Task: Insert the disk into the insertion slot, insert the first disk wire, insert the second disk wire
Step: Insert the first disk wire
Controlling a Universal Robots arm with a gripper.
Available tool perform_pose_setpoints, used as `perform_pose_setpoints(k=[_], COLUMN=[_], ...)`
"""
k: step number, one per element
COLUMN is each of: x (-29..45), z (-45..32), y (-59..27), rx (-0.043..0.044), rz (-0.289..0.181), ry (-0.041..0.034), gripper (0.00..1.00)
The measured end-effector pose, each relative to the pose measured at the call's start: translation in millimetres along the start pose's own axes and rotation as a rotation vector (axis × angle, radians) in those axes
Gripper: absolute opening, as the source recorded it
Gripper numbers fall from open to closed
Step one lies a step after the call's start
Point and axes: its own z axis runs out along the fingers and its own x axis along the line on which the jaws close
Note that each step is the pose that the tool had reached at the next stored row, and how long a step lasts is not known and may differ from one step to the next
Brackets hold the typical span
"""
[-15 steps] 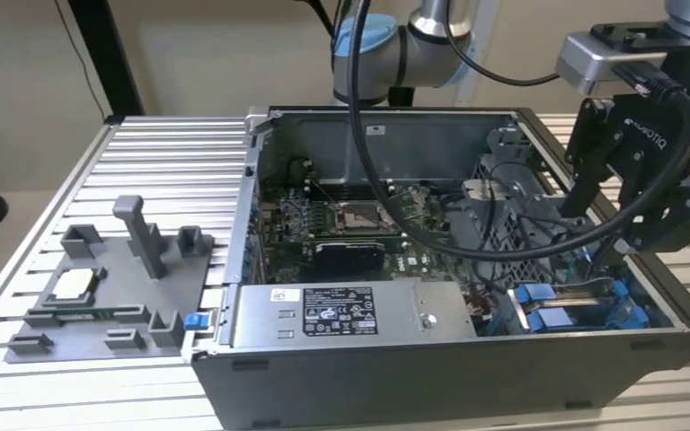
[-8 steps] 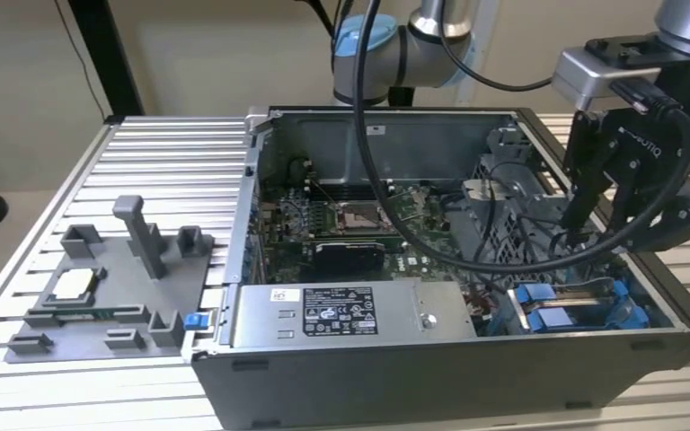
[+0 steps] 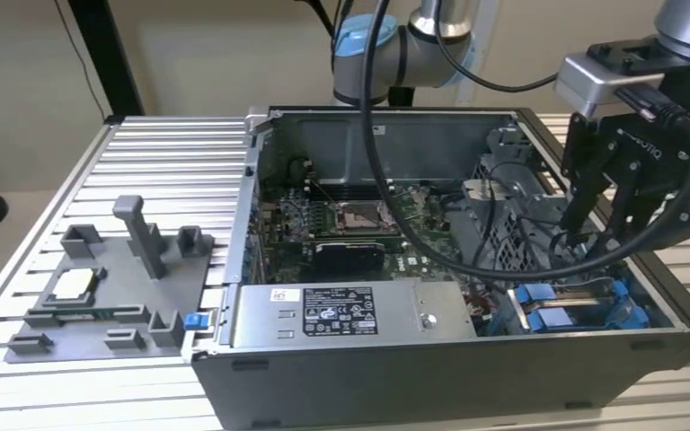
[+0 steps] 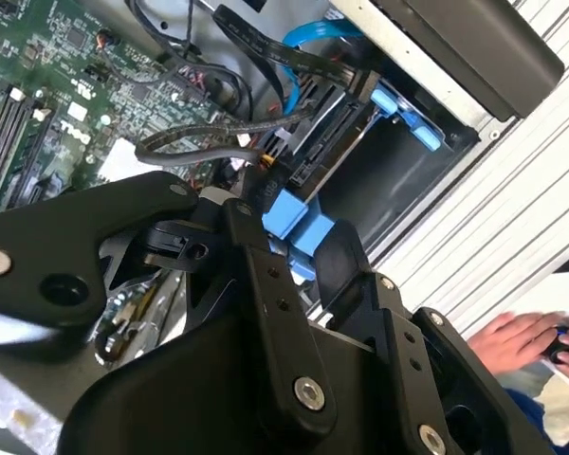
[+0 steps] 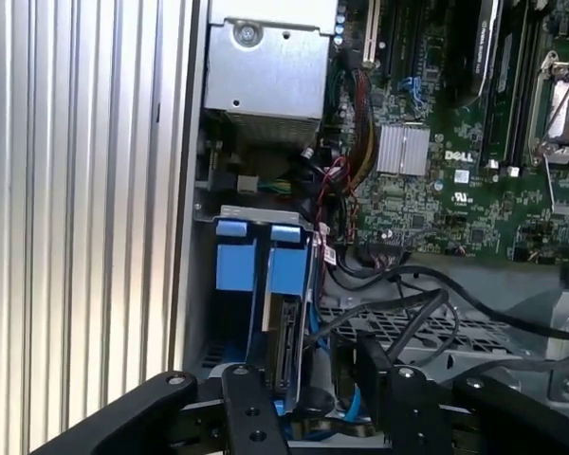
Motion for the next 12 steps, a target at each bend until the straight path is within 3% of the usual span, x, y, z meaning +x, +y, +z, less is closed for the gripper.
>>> perform_pose_setpoints(k=[5, 6, 7, 11, 12], x=[0.1, 0.1, 0.1, 0.2, 0.2], z=[2.3, 2.5, 2.8, 4.0, 4.2], y=[-1.8, -1.9, -2.3, -3.4, -3.5], rx=[0.0009, 0.0012, 0.0017, 0.0043, 0.0046], rz=[-0.003, -0.003, -0.003, -0.003, -0.003], ry=[-0.0093, -0.0121, -0.0171, -0.0541, -0.0592], gripper=[1.0, 0.0, 0.0, 0.0, 0.0])
